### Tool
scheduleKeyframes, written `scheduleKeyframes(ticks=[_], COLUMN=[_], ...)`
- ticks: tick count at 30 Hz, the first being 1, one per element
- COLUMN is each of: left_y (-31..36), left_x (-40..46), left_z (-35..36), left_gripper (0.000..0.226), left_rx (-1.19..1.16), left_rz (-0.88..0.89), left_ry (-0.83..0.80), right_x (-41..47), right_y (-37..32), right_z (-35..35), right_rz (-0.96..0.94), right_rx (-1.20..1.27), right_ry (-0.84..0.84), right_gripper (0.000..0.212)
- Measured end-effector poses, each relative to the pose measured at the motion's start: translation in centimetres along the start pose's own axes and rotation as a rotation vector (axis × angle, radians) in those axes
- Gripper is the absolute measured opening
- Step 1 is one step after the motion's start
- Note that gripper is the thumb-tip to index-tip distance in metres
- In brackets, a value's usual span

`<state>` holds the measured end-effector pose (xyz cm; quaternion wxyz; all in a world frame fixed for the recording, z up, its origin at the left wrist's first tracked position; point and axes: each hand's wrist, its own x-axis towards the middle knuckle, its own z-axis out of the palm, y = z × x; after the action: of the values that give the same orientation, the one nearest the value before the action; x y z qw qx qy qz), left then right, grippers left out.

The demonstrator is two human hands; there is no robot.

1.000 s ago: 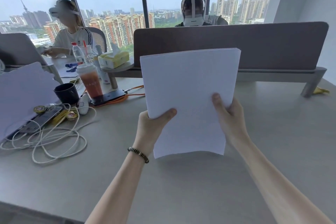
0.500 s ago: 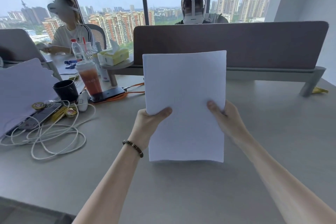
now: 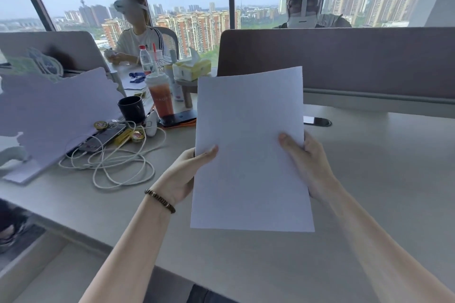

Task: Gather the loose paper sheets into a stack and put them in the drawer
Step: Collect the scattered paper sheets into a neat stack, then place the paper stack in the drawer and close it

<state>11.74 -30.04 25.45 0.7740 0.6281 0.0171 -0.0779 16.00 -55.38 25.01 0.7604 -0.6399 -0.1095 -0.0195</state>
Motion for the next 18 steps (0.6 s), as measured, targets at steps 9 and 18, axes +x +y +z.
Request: scheduleKeyframes(ticks=[9,18], left_y=[-3.0,-5.0], left_x=[-5.4,-6.9], left_z=[-5.7,-4.7], left_gripper=[0.056,0.037], left_rx=[-0.528,-0.642], left_rz=[0.176,0.396], left_ry=[0.097,0.487], right_x=[1.0,-0.5], right_y=[2.7,5.6], right_z=[7.7,17.9], right_rz=[0.004,0.083], right_rx=[0.211,0.343], right_ry=[0.071,0.124], right_gripper=[0.022,0.013])
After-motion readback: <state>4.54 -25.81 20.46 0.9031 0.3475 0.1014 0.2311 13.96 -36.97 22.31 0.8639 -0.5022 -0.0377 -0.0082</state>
